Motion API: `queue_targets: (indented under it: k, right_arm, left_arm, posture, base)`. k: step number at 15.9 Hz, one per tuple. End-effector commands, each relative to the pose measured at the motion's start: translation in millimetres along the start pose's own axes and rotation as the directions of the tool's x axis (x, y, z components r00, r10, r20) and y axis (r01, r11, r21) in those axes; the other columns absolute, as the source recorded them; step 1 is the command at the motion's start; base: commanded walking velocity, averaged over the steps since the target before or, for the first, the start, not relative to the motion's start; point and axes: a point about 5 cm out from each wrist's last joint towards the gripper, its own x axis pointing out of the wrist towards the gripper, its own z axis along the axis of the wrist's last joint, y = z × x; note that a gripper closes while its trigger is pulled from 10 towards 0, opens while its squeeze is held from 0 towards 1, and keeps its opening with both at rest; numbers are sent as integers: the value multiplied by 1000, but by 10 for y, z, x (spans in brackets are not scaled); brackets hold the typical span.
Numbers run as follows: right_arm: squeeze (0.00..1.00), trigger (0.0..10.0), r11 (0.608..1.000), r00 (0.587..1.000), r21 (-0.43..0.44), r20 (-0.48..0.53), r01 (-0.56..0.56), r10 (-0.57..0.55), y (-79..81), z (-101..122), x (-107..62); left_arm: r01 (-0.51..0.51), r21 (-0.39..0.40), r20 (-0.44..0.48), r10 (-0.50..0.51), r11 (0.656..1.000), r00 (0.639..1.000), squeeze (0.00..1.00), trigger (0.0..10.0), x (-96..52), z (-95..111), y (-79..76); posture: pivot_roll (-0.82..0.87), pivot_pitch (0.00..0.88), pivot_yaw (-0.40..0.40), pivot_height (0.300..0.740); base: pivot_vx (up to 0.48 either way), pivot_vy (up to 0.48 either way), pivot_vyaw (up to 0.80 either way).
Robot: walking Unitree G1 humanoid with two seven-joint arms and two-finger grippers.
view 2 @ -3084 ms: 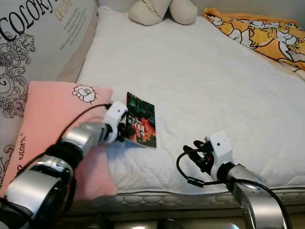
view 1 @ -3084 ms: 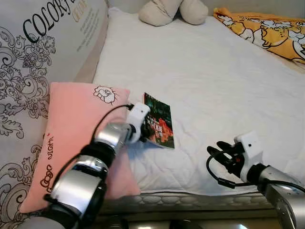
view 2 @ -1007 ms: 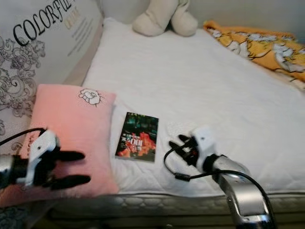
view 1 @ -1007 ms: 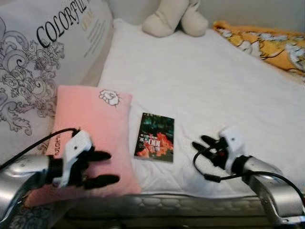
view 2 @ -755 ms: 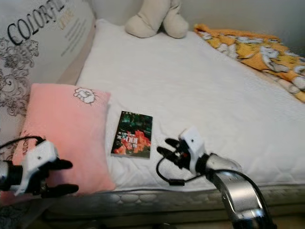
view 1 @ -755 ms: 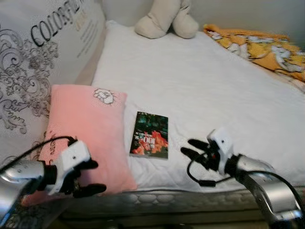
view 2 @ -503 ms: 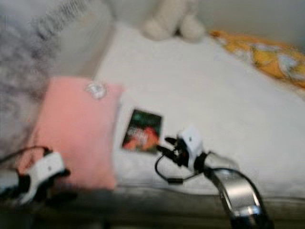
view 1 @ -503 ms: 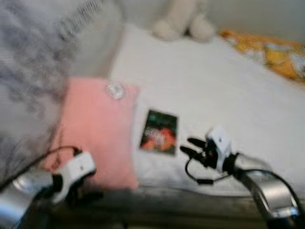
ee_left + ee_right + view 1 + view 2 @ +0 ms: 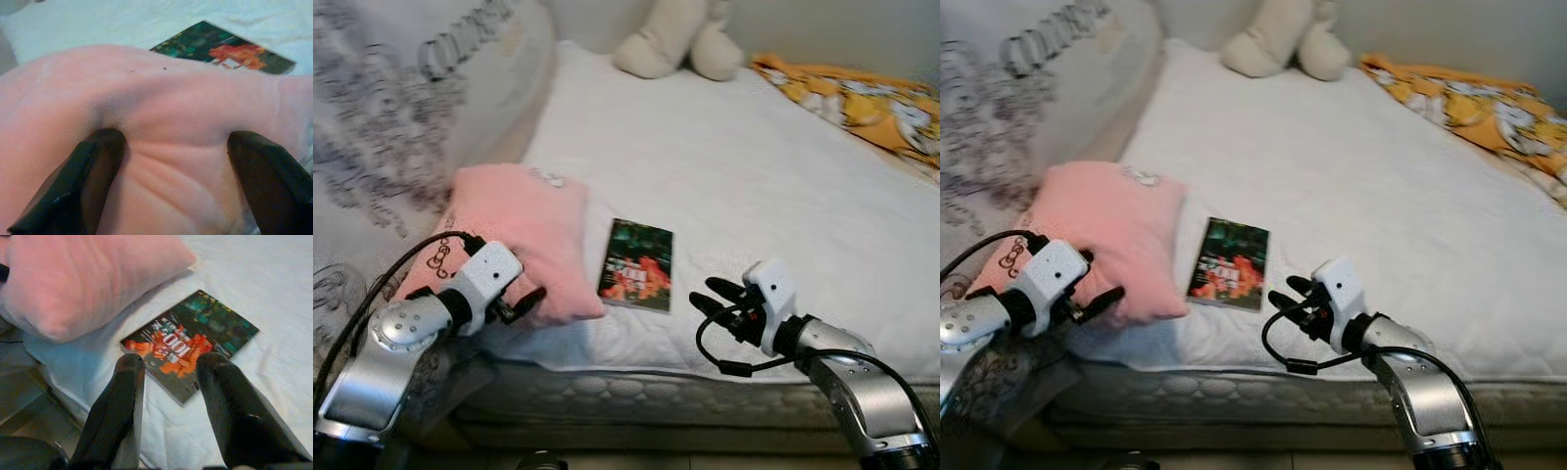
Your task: Clean up the room
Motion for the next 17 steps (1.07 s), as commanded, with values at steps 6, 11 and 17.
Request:
queue_targets:
  k: [6, 11, 17]
  right_arm:
    - [0, 10000, 997, 997, 43, 30, 70, -71, 20, -12, 84]
    - [0, 10000, 993, 993, 101, 101, 54, -65, 53, 71, 122]
    - [0, 10000, 974, 959, 140, 199, 176, -202, -11, 191, 115]
  left_arm:
    - [53, -142, 74, -43, 988, 996, 0, 10000, -273, -32, -222]
    - [280, -316, 384, -148, 907, 912, 0, 10000, -671, 346, -227]
    - [-38, -378, 363, 186, 925, 913, 0, 10000, -158, 702, 10]
  posture:
    - [64, 19, -110, 740]
    - [69, 1, -99, 740]
    - [48, 0, -61, 740]
  base:
    - [0, 0, 0]
    - [0, 0, 0]
    - [0, 0, 0]
